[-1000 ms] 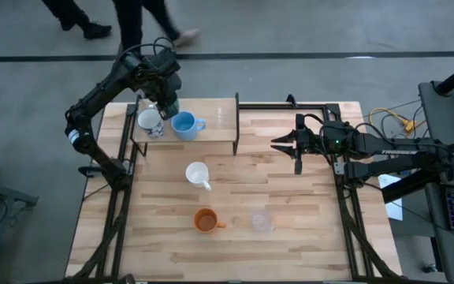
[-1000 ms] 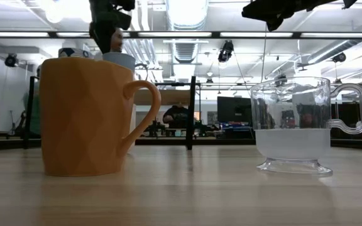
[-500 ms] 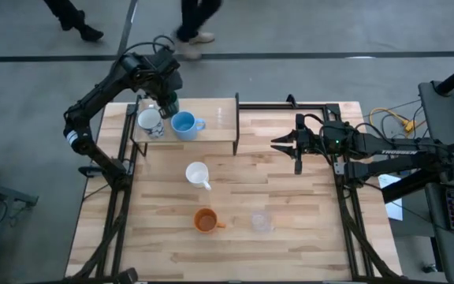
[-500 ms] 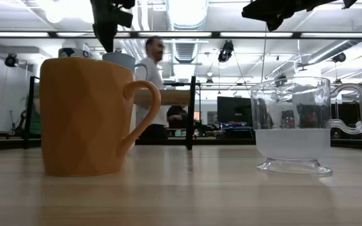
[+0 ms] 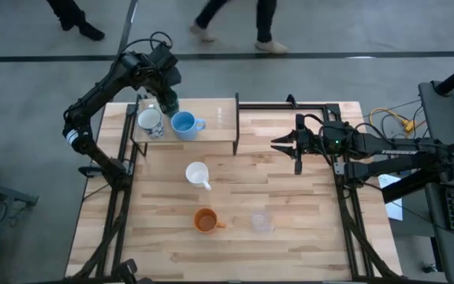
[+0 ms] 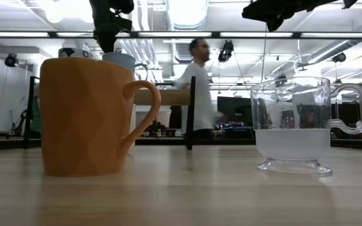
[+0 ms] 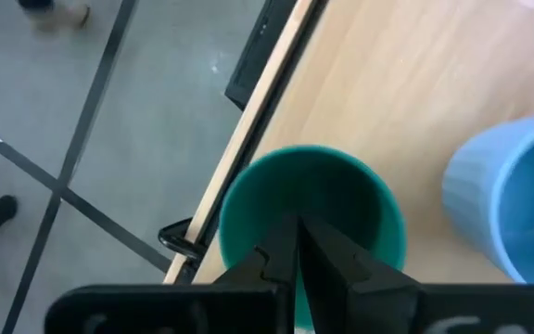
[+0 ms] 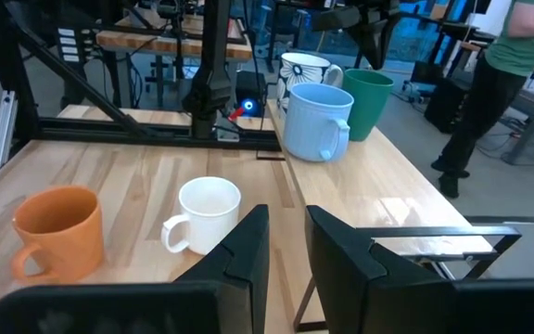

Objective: Stack small to large cups/mugs on shelf
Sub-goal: Put the green mug on the shelf

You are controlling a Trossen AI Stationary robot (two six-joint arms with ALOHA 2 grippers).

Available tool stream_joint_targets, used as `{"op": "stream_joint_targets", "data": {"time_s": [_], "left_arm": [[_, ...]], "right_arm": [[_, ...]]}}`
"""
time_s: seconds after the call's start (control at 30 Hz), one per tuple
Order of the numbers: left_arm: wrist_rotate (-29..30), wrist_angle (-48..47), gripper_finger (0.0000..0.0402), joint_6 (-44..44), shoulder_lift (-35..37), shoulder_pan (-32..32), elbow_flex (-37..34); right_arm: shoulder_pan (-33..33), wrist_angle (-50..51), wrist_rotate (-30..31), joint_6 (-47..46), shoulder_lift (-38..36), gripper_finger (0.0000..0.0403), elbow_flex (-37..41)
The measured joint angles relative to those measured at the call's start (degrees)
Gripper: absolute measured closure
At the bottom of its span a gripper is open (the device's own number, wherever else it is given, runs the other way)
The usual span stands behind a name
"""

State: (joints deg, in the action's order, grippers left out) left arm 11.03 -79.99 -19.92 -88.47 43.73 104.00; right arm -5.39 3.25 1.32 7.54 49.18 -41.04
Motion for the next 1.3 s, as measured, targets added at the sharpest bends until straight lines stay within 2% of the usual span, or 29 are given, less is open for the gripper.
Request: {"op": "stream_joint_targets", "data": {"time_s": [0.5, 1.3], "left_arm": [[0.78, 2.68, 0.0402, -0.04, -0.01, 0.19, -8.21], [7.19, 0.65, 0.0402, 0.11, 0.0, 0.43, -8.58]], "right_arm": [[0.0, -0.02, 0.0, -0.01, 0.0, 0.0335, 0.0], [-0.02, -0.09, 0.0, -0.03, 0.0, 0.0335, 0.0]]}}
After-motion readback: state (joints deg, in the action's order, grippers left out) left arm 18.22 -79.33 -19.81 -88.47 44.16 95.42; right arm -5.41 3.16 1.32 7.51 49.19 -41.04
